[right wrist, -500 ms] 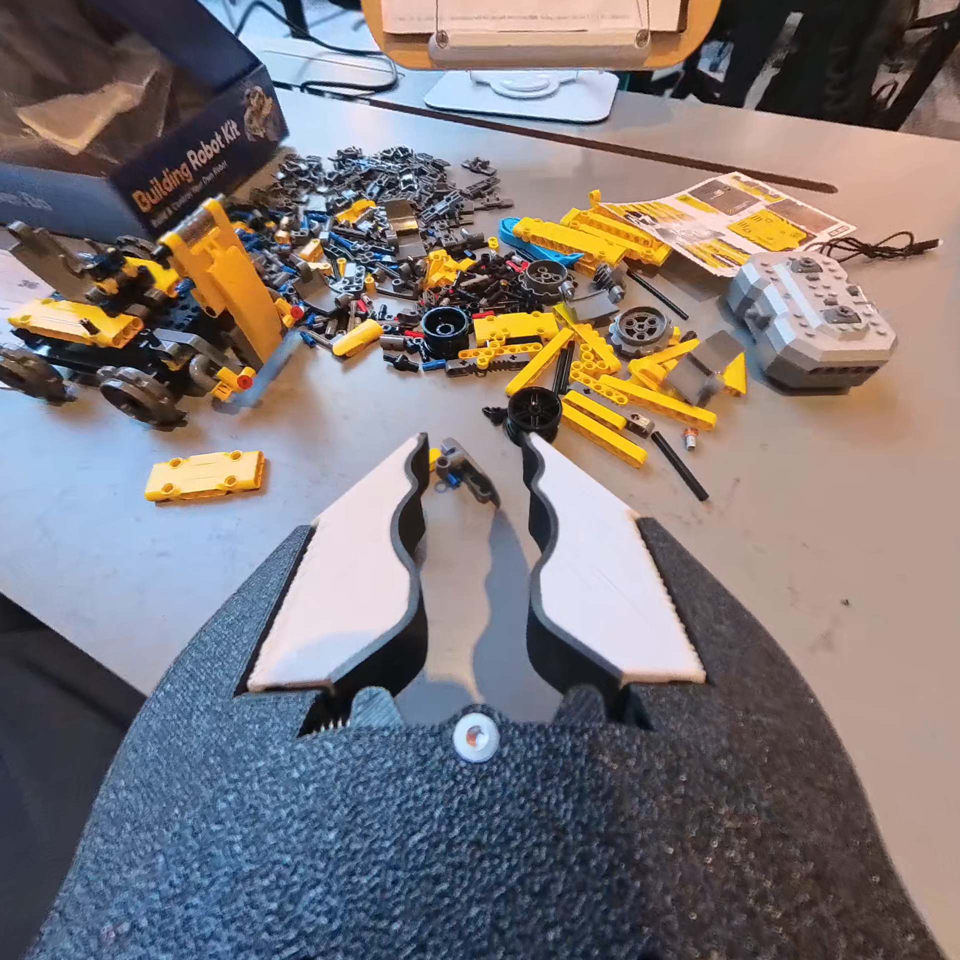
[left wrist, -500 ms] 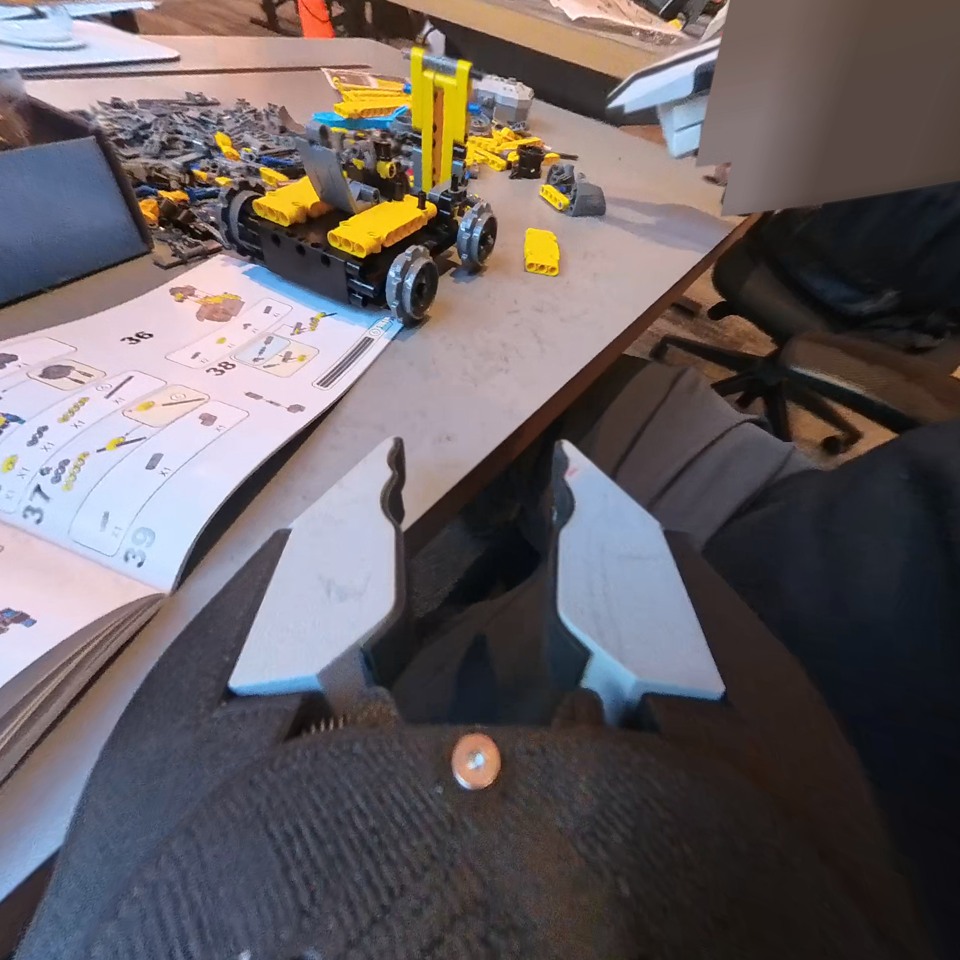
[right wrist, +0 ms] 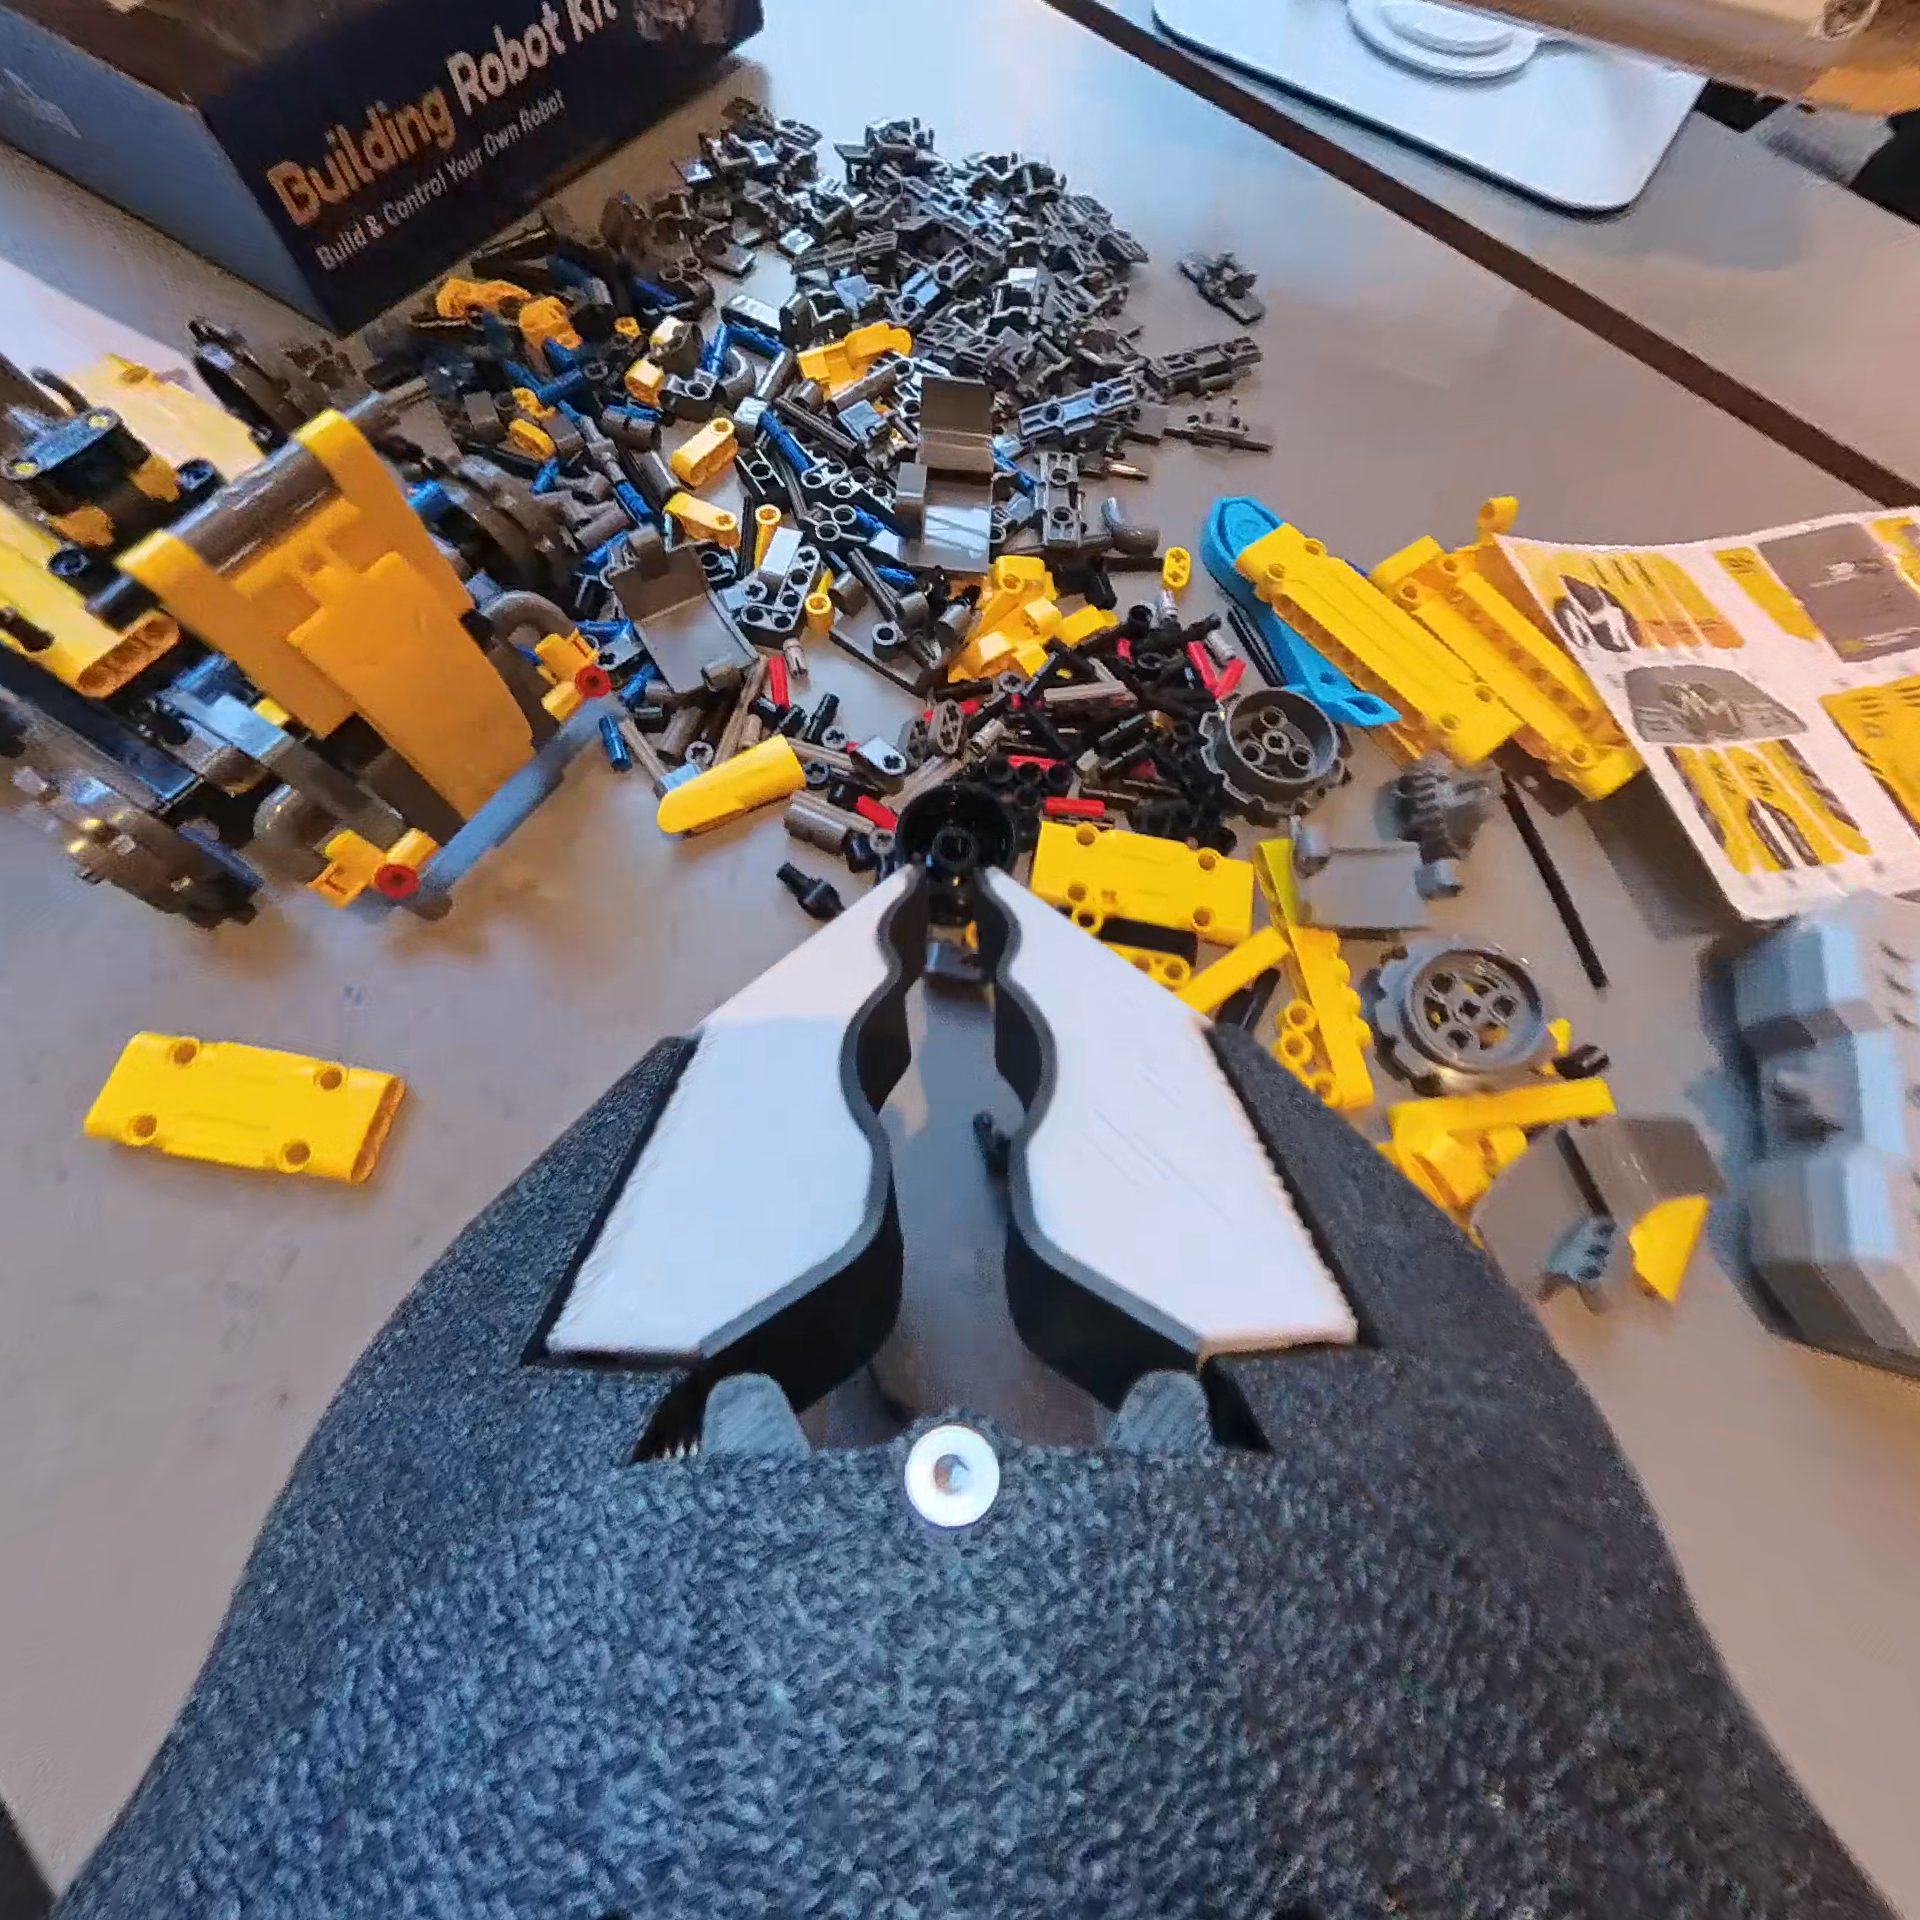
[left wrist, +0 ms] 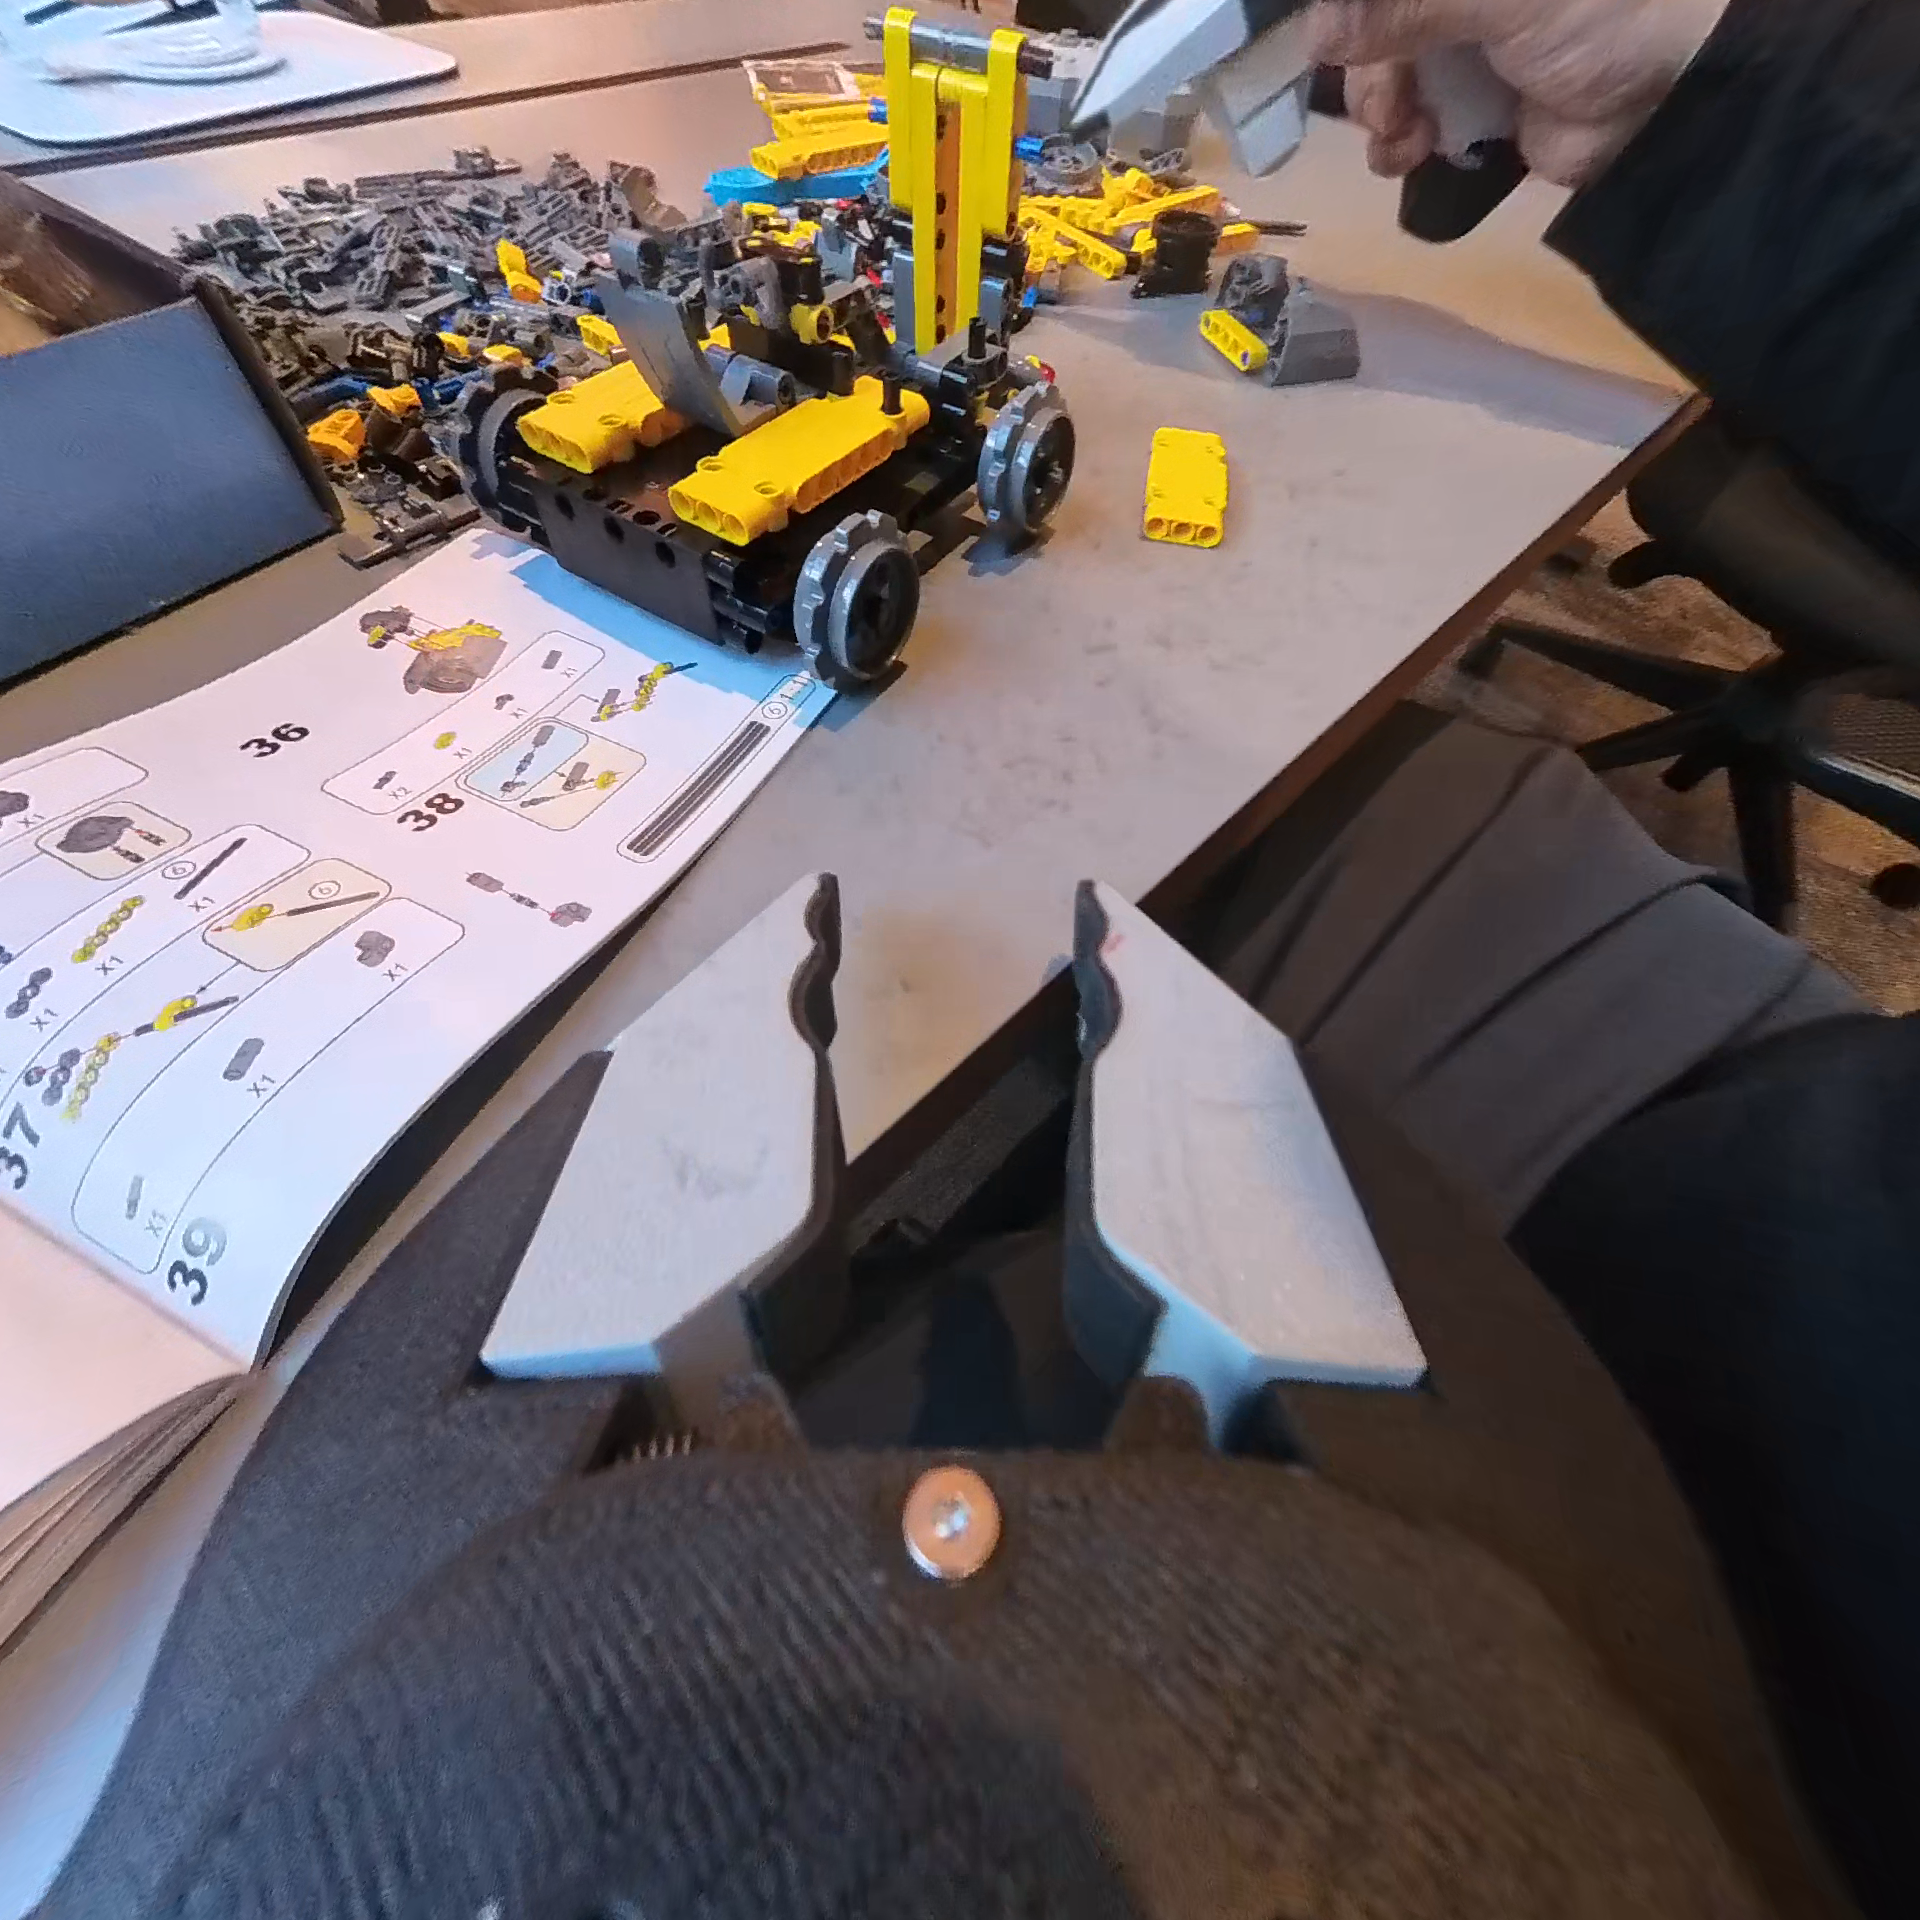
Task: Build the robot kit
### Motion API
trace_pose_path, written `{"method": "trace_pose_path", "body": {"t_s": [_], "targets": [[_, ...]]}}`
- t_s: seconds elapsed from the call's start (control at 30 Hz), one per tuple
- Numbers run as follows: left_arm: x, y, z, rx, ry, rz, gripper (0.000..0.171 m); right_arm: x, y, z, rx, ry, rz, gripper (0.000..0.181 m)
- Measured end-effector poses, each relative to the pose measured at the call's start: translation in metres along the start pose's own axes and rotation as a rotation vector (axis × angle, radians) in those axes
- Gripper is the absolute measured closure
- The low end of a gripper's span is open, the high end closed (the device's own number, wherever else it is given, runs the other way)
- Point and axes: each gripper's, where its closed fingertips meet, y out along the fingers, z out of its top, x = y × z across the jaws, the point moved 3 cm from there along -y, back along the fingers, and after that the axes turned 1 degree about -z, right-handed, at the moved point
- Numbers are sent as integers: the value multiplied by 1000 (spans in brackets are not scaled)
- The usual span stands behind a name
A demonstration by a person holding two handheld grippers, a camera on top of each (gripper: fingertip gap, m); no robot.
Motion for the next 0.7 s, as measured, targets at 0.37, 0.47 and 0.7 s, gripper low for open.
{"method": "trace_pose_path", "body": {"t_s": [0.37,0.47,0.7], "targets": [[11,1,-3,41,-6,-116,131,3,12,4,-47,-73,-12,174],[12,-8,5,91,-39,-176,129,1,17,14,-69,-74,-16,171],[13,-26,6,143,-96,-258,122,-5,31,30,-137,-80,-24,169]]}}
